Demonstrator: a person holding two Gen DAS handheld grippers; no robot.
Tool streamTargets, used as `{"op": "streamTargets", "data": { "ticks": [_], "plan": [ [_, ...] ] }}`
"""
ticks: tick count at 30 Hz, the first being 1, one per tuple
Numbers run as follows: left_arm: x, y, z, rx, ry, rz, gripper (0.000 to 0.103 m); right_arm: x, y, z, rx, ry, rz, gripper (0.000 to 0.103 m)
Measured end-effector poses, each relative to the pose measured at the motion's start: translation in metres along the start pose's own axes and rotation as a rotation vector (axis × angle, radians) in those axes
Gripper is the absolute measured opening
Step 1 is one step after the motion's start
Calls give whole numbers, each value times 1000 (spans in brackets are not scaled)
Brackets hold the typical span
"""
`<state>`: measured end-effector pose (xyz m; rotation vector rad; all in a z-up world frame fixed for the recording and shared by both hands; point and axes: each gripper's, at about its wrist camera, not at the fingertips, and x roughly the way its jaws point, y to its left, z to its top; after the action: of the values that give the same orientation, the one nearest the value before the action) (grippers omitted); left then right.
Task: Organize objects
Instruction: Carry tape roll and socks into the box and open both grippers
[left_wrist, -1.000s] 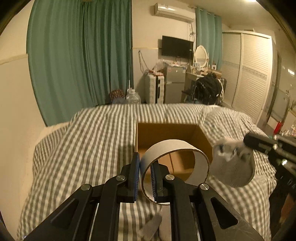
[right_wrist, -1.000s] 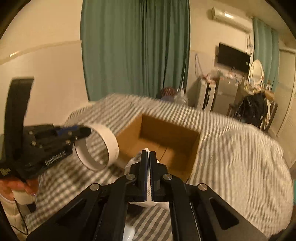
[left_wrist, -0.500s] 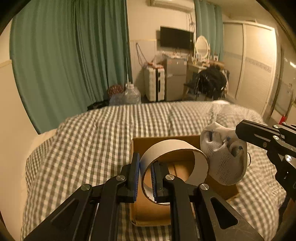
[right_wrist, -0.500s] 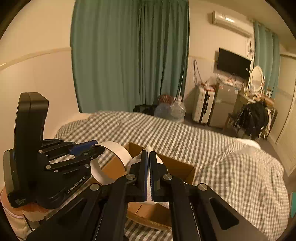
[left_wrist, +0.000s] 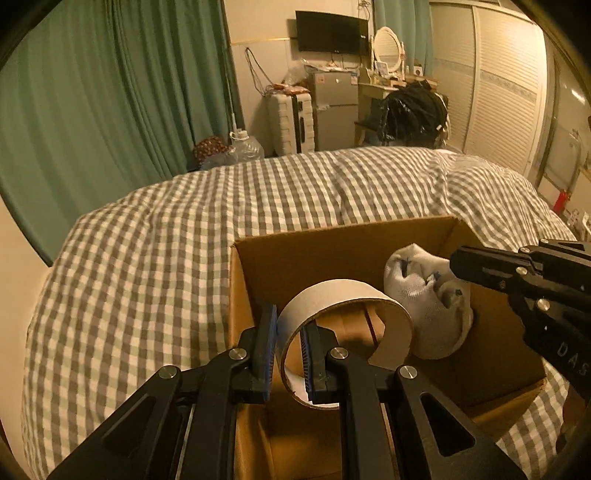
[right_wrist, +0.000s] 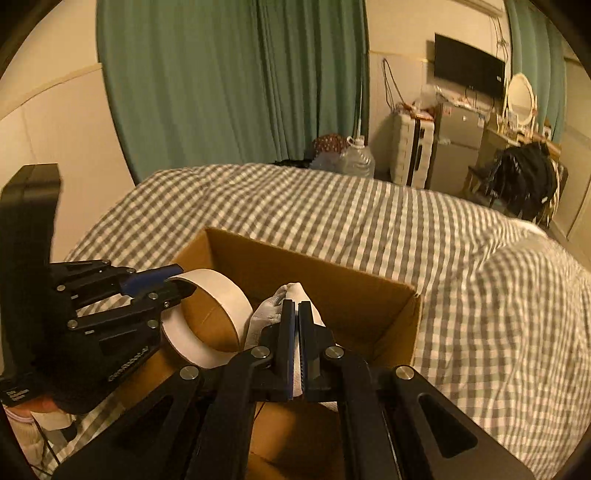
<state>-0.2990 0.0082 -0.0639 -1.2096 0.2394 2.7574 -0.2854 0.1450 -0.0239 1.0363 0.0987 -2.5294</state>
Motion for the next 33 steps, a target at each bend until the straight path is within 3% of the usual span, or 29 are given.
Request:
{"op": "streamTargets", "data": {
  "ticks": [2, 4, 7, 9, 11, 14, 15, 18, 21, 27, 33],
  "plan": [
    [4, -1, -2, -8, 20, -17, 17, 4, -7, 0, 21, 7, 16, 2],
    [6, -2, -4, -24, 39, -25, 27, 5, -12, 0, 43, 8, 30, 2],
    [1, -6, -5, -19, 43, -37, 49, -4, -16, 2, 57, -11, 21, 2],
    [-7, -12, -8, -8, 40, -37, 71, -11, -17, 4, 66, -19, 21, 3],
    [-19, -17, -12, 7, 30, -19, 79, -22, -17, 6, 77, -30, 13, 12],
    [-40, -23, -17, 21, 15, -8, 82, -42, -13, 7, 70, -50, -24, 48],
    [-47, -24, -18, 20, 10, -5, 82, -51, -12, 7, 68, -61, -35, 52],
    [-68, -22, -20, 1, -7, -5, 89, -79, -5, 9, 58, -89, -54, 53],
    [-95, -16, -25, -42, -34, -29, 94, -114, 4, 11, 36, -124, -88, 66],
    [-151, 0, -27, -98, -98, -24, 95, -171, 17, 6, 30, -181, -112, 73],
    [-208, 2, -31, -86, -186, 4, 99, -229, 42, -5, -19, -233, -141, 75]
  ]
}}
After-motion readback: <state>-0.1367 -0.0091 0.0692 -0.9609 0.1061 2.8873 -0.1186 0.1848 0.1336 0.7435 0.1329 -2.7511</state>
